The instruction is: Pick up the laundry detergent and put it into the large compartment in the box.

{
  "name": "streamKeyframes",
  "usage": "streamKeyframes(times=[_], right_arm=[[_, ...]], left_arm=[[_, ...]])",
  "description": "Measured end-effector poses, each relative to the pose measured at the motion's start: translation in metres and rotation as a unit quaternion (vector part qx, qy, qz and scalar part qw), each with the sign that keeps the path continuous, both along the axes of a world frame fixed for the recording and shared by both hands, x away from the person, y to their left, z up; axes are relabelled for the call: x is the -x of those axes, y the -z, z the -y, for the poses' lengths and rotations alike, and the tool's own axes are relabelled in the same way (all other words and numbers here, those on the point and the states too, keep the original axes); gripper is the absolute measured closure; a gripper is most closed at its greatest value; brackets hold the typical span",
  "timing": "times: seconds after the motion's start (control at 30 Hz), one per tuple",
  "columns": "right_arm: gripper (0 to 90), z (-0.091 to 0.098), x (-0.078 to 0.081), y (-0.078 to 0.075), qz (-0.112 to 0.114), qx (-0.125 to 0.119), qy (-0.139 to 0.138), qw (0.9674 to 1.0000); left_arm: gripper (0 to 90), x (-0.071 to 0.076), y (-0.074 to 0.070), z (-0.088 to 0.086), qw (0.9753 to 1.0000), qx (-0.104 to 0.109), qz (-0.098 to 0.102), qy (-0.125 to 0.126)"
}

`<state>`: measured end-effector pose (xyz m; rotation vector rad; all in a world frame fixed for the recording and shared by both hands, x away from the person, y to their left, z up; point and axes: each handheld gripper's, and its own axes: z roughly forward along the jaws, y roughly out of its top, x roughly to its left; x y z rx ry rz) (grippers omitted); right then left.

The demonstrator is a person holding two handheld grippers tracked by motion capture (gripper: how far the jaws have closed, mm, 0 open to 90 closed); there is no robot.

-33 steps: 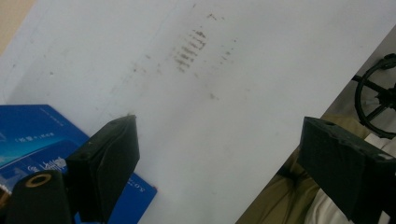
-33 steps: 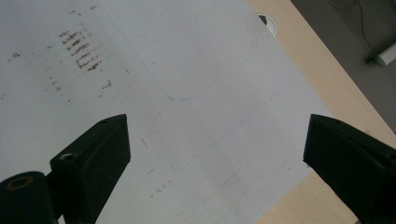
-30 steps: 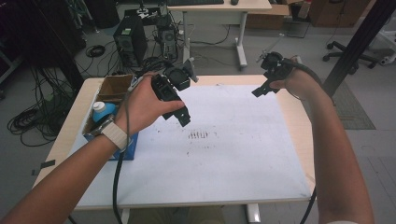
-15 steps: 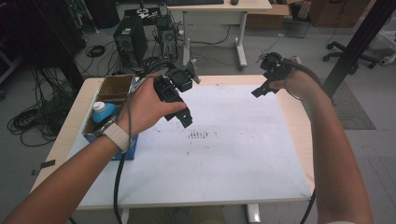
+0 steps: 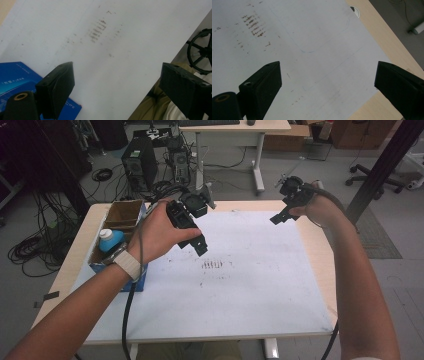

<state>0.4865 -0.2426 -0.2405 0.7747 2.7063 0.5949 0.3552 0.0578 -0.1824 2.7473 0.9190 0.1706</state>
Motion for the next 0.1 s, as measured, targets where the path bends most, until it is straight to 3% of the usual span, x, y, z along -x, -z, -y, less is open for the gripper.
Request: streamKeyframes(times=[0.1], right_arm=[[7.3, 0.0001, 0.0004, -0.0001, 0.0, 0.0, 0.0, 1.0]], left_arm=[[13.2, -0.0003, 0.0, 0.0011, 1.0, 0.001, -0.001, 0.0]])
